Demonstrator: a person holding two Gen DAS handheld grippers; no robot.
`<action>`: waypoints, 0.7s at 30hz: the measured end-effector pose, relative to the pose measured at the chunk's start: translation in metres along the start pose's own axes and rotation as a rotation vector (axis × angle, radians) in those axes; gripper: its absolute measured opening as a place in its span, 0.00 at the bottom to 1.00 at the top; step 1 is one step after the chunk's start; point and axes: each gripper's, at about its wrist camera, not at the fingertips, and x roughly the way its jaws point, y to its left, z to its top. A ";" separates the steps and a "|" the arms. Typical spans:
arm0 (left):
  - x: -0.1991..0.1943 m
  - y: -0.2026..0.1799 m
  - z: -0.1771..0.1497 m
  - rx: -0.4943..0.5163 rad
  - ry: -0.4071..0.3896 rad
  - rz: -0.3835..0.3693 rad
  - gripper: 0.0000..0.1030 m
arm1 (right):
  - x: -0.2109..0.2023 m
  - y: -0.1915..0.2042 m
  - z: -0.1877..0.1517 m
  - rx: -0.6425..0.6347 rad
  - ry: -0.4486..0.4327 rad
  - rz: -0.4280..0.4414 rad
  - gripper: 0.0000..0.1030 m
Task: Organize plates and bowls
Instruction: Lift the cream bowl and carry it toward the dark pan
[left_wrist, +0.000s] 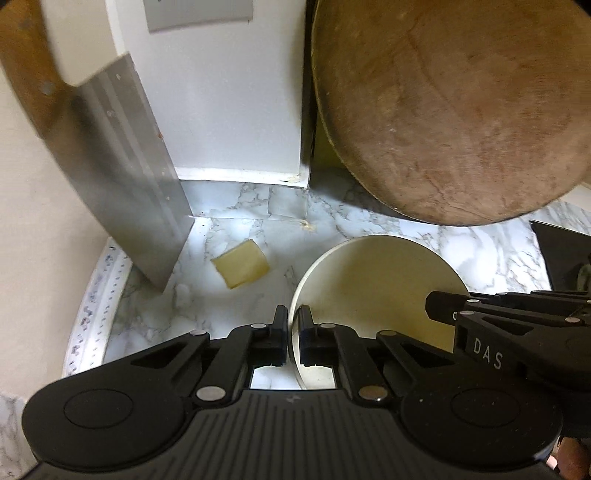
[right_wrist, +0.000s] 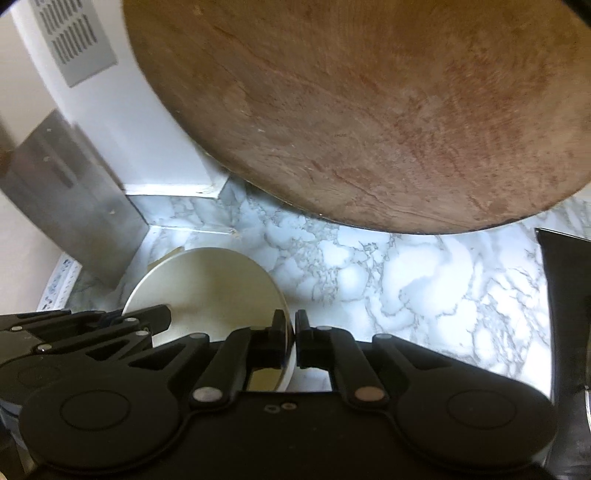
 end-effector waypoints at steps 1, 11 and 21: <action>-0.007 0.000 -0.002 0.002 -0.003 -0.001 0.05 | -0.006 0.001 -0.002 -0.003 -0.003 0.000 0.05; -0.074 0.004 -0.026 0.023 -0.053 -0.001 0.05 | -0.068 0.018 -0.024 -0.020 -0.038 0.001 0.05; -0.127 0.018 -0.064 0.019 -0.067 0.008 0.05 | -0.121 0.048 -0.055 -0.051 -0.075 0.006 0.05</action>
